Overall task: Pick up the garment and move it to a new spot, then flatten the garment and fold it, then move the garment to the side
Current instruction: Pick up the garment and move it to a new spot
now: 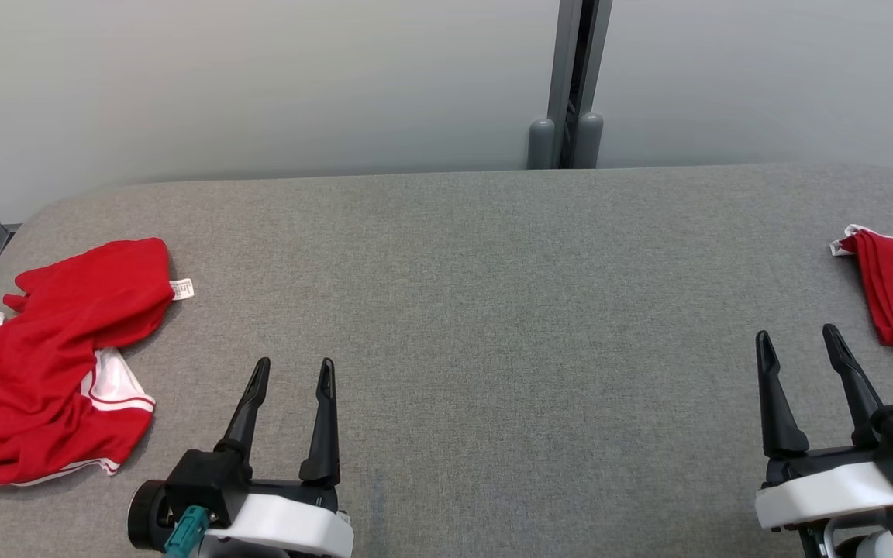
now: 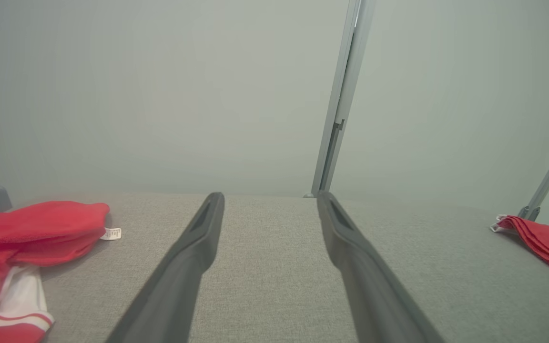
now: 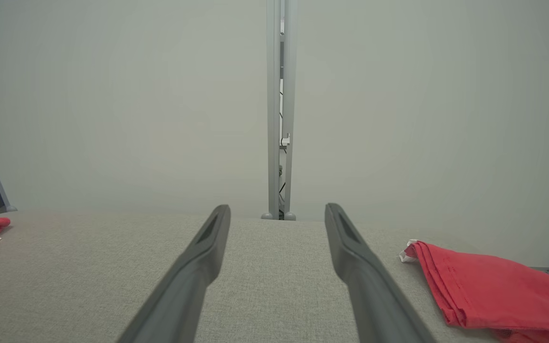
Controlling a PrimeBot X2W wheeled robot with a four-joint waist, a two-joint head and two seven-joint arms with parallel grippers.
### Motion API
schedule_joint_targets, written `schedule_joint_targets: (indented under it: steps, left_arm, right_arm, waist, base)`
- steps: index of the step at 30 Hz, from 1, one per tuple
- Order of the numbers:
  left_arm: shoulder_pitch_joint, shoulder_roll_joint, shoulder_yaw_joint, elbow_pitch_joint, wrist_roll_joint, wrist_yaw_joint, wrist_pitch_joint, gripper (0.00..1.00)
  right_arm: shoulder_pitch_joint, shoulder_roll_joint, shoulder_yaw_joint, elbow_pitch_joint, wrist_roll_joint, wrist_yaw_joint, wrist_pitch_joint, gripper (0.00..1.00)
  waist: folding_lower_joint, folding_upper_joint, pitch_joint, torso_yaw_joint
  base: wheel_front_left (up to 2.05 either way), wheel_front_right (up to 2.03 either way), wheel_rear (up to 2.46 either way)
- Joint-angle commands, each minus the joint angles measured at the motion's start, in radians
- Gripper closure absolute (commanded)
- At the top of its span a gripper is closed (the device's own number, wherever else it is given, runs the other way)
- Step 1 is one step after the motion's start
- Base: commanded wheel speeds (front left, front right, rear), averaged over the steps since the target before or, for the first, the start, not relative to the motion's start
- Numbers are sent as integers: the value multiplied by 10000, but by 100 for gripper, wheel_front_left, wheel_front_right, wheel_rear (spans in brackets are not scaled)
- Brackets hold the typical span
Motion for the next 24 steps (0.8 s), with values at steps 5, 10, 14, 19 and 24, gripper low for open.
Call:
schedule_joint_targets:
  steps: [5, 10, 14, 19, 24]
  left_arm:
    - [-1, 40, -8, -21, 53, 1, -45, 0]
    - [-18, 40, -24, -3, 51, 21, -45, 0]
    - [-18, 42, -43, 8, 28, 25, -45, 0]
    - [2, 40, -41, 5, 4, 50, -45, 0]
    - [2, 40, -62, -25, -28, 57, -45, 0]
  right_arm:
    - [1, -19, -6, -9, 106, -4, -3, 0]
    - [-4, -20, 3, -1, 116, -4, -3, 0]
    - [8, -20, 35, 49, 179, -4, -3, 0]
    - [47, -20, 54, 68, 176, -4, -3, 0]
    - [13, -19, 2, 86, 292, -4, -3, 0]
  waist:
    - [0, -1, 12, 25]
    - [0, -1, 27, 46]
    - [0, -1, 9, 56]
    - [0, -1, -9, 71]
    - [0, -1, -6, 103]
  base:
    - [0, 0, 0]
    - [0, 0, 0]
    - [0, 0, 0]
    - [0, 0, 0]
    - [0, 0, 0]
